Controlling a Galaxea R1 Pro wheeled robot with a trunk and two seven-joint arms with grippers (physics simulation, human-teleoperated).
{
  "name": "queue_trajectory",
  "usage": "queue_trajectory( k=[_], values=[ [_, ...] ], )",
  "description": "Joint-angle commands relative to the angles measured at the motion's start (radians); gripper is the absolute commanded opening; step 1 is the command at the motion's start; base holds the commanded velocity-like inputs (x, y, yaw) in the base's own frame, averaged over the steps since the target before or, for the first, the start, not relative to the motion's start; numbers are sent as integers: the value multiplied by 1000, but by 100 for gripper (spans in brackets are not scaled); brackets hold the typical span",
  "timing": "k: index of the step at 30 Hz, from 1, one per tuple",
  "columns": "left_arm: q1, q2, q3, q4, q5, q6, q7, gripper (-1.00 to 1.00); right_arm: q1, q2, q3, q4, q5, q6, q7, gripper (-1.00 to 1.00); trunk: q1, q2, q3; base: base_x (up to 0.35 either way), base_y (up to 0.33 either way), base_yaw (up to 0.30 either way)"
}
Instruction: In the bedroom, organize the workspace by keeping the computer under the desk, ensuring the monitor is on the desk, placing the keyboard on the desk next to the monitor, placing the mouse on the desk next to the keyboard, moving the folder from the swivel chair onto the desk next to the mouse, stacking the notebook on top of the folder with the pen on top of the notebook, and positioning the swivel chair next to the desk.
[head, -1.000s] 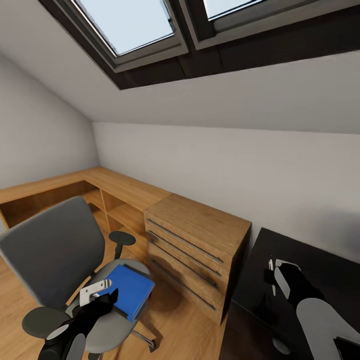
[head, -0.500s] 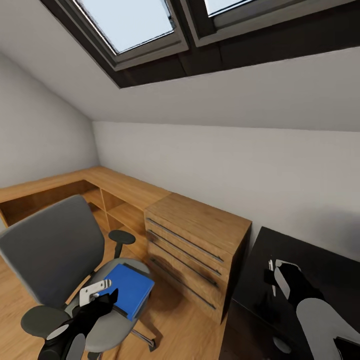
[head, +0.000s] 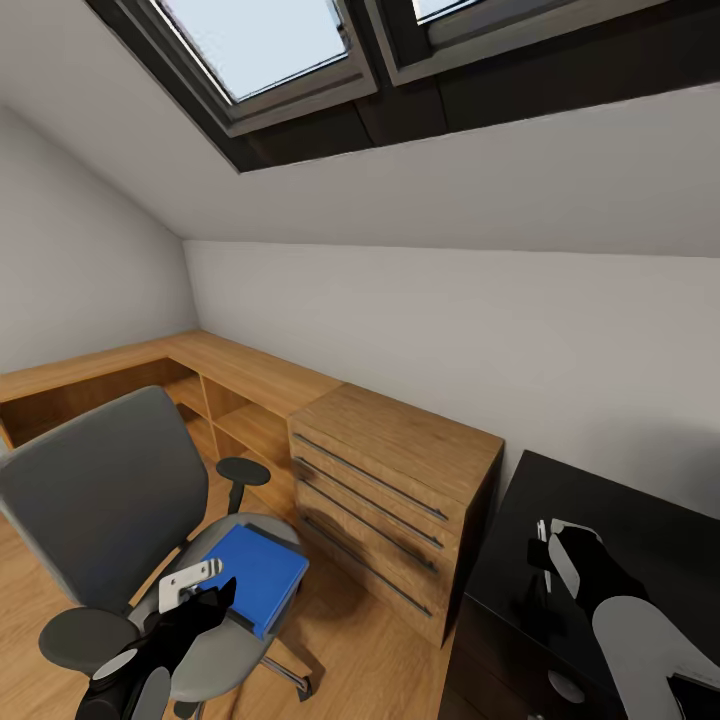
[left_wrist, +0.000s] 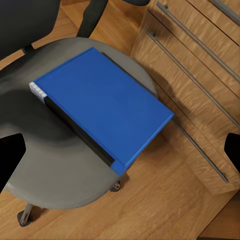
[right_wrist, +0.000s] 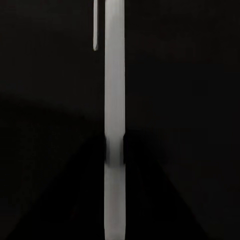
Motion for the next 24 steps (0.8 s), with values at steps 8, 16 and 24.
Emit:
queue_trajectory(
  k=[8,16,24],
  values=[
    [-1,0,1,-1,11,5,7,100,-1,1,-1,-1,0,4,-4,100,0,-1,-1,0,0,0],
    [-1,0,1,-1,11,6,7,100,-1,1,-1,-1,0,4,-4,100,0,-1,-1,0,0,0],
    [-1,0,1,-1,12,7,7,100,0,4,0,-2,3,3,-6,100,0,-1,-1,0,0,0]
  ],
)
